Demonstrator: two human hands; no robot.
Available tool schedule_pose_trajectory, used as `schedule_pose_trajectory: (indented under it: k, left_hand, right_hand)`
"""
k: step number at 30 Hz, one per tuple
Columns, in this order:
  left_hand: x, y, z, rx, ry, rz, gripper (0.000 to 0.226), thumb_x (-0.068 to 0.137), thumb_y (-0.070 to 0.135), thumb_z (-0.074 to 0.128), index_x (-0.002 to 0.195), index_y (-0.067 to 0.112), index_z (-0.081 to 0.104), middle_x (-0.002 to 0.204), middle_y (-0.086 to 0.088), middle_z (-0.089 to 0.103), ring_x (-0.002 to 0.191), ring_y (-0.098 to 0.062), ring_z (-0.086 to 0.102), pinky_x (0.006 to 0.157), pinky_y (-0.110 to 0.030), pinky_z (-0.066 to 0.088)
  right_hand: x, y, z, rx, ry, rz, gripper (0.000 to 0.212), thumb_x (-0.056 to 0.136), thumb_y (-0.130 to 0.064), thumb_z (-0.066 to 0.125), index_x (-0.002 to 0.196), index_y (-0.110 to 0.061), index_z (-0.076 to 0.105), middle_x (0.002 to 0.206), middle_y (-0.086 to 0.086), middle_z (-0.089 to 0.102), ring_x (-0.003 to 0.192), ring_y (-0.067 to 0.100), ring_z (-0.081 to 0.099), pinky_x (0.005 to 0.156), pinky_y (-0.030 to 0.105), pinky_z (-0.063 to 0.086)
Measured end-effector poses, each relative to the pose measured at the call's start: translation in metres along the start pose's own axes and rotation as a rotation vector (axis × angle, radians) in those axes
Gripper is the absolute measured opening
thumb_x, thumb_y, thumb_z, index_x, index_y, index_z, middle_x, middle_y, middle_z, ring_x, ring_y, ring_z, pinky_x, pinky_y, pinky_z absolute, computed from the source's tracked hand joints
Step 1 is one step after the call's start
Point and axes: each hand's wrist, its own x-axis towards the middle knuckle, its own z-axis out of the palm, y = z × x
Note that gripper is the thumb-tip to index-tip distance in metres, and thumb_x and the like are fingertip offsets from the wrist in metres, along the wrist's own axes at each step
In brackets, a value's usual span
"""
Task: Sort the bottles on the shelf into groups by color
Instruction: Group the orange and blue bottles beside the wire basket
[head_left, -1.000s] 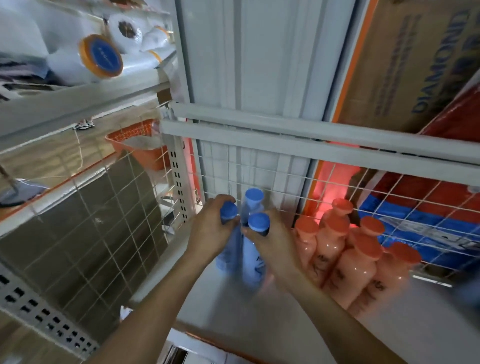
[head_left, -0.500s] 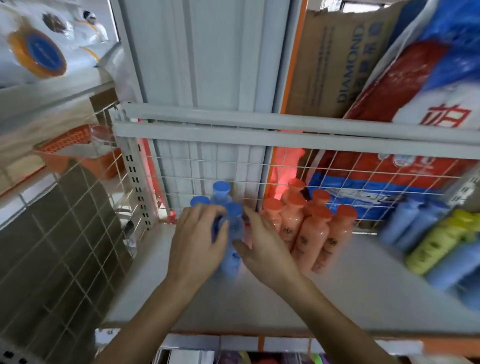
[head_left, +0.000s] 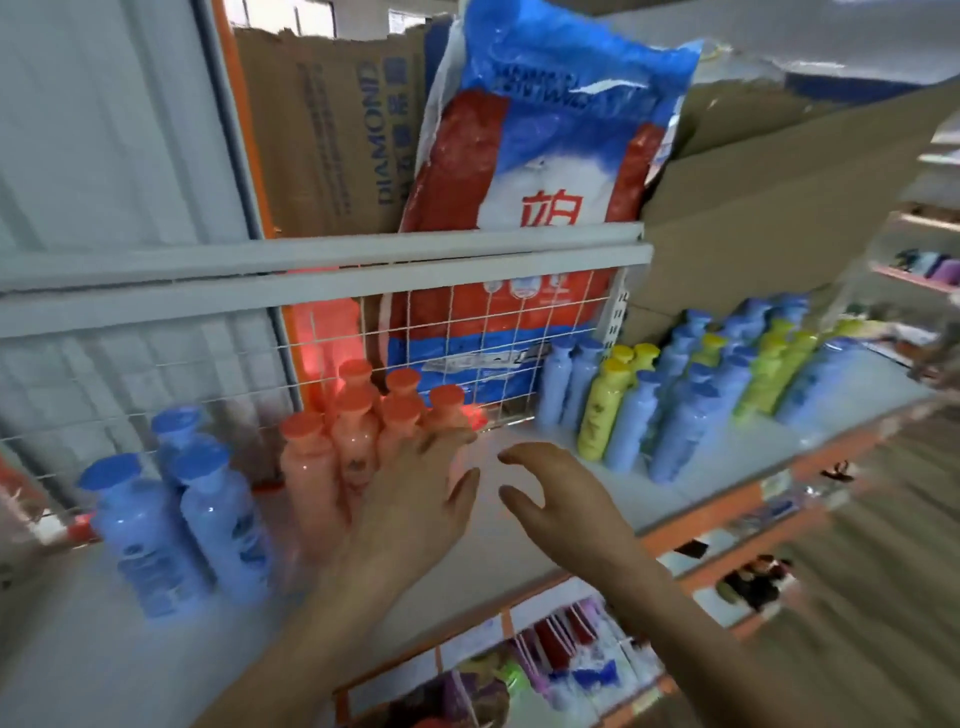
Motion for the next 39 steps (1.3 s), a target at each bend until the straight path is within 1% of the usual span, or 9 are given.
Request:
schedule_pose_trajectory:
  k: [7, 12, 17, 20, 24, 28, 33, 36, 39]
  left_hand:
    - [0.046, 0.083, 0.083, 0.015, -0.127, 0.116, 0.049, 0.094, 0.04, 0.054, 0.141, 0.029, 0.044, 0.139, 0.005, 0.049, 0.127, -0.018, 0.047, 0.103, -0.032, 0.04]
    - [0.079, 0.15, 0.141, -0.008, -0.166, 0.12, 0.049, 0.091, 0.035, 0.059, 0.138, 0.027, 0.048, 0.128, -0.001, 0.058, 0.116, -0.024, 0.054, 0.093, -0.037, 0.046]
    - [0.107, 0.199, 0.184, -0.037, -0.147, 0.121, 0.048, 0.091, 0.034, 0.061, 0.137, 0.026, 0.049, 0.132, 0.001, 0.056, 0.115, -0.024, 0.055, 0.089, -0.034, 0.046]
    - [0.123, 0.217, 0.205, -0.048, -0.171, 0.142, 0.049, 0.091, 0.036, 0.061, 0.137, 0.021, 0.051, 0.129, -0.001, 0.058, 0.117, -0.023, 0.055, 0.095, -0.036, 0.046]
    - [0.155, 0.234, 0.229, -0.057, -0.172, 0.164, 0.05, 0.09, 0.035, 0.063, 0.136, 0.02, 0.053, 0.133, -0.001, 0.058, 0.121, -0.021, 0.054, 0.101, -0.035, 0.042]
    - [0.189, 0.24, 0.253, -0.09, -0.195, 0.15, 0.052, 0.09, 0.034, 0.063, 0.138, 0.019, 0.051, 0.135, -0.002, 0.054, 0.119, -0.022, 0.055, 0.1, -0.035, 0.043]
    - [0.236, 0.231, 0.278, -0.068, -0.217, 0.166, 0.062, 0.083, 0.051, 0.051, 0.137, 0.019, 0.051, 0.132, -0.001, 0.055, 0.118, -0.023, 0.055, 0.095, -0.036, 0.046]
    - [0.27, 0.22, 0.288, -0.058, -0.173, 0.159, 0.056, 0.09, 0.039, 0.061, 0.141, 0.018, 0.049, 0.138, -0.004, 0.053, 0.126, -0.025, 0.051, 0.098, -0.034, 0.043]
    - [0.309, 0.211, 0.295, -0.015, -0.181, 0.172, 0.055, 0.093, 0.036, 0.06, 0.143, 0.019, 0.044, 0.138, -0.005, 0.053, 0.125, -0.028, 0.051, 0.095, -0.035, 0.042]
  right_hand:
    - [-0.034, 0.12, -0.086, -0.092, 0.006, 0.201, 0.045, 0.094, -0.035, 0.058, 0.137, -0.022, 0.051, 0.138, -0.005, 0.051, 0.128, 0.015, 0.043, 0.101, 0.025, 0.033]
    - [-0.045, 0.195, -0.143, -0.1, 0.016, 0.245, 0.045, 0.094, -0.031, 0.057, 0.137, -0.02, 0.05, 0.141, -0.002, 0.049, 0.131, 0.018, 0.041, 0.105, 0.029, 0.032]
    - [-0.049, 0.253, -0.188, -0.113, 0.019, 0.293, 0.047, 0.096, -0.037, 0.054, 0.14, -0.025, 0.046, 0.144, -0.006, 0.046, 0.134, 0.015, 0.037, 0.107, 0.03, 0.032]
    - [-0.048, 0.278, -0.204, -0.113, 0.042, 0.311, 0.048, 0.095, -0.037, 0.054, 0.141, -0.025, 0.046, 0.144, -0.007, 0.046, 0.134, 0.012, 0.037, 0.107, 0.025, 0.028]
    - [-0.043, 0.304, -0.214, -0.094, 0.066, 0.349, 0.048, 0.095, -0.035, 0.055, 0.141, -0.023, 0.047, 0.145, -0.005, 0.047, 0.134, 0.013, 0.038, 0.107, 0.026, 0.029]
    - [-0.031, 0.331, -0.22, -0.108, 0.041, 0.373, 0.048, 0.095, -0.036, 0.055, 0.141, -0.025, 0.047, 0.144, -0.004, 0.046, 0.133, 0.015, 0.04, 0.108, 0.027, 0.03]
    - [0.014, 0.364, -0.224, -0.13, 0.028, 0.362, 0.049, 0.094, -0.034, 0.056, 0.141, -0.024, 0.046, 0.142, -0.003, 0.049, 0.13, 0.015, 0.044, 0.103, 0.028, 0.034]
    - [0.052, 0.377, -0.225, -0.138, 0.027, 0.336, 0.051, 0.093, -0.031, 0.058, 0.141, -0.021, 0.046, 0.14, 0.001, 0.052, 0.128, 0.019, 0.046, 0.1, 0.03, 0.037]
    - [0.084, 0.392, -0.222, -0.143, 0.025, 0.327, 0.051, 0.093, -0.029, 0.059, 0.141, -0.02, 0.045, 0.138, 0.004, 0.053, 0.127, 0.023, 0.047, 0.097, 0.03, 0.036]
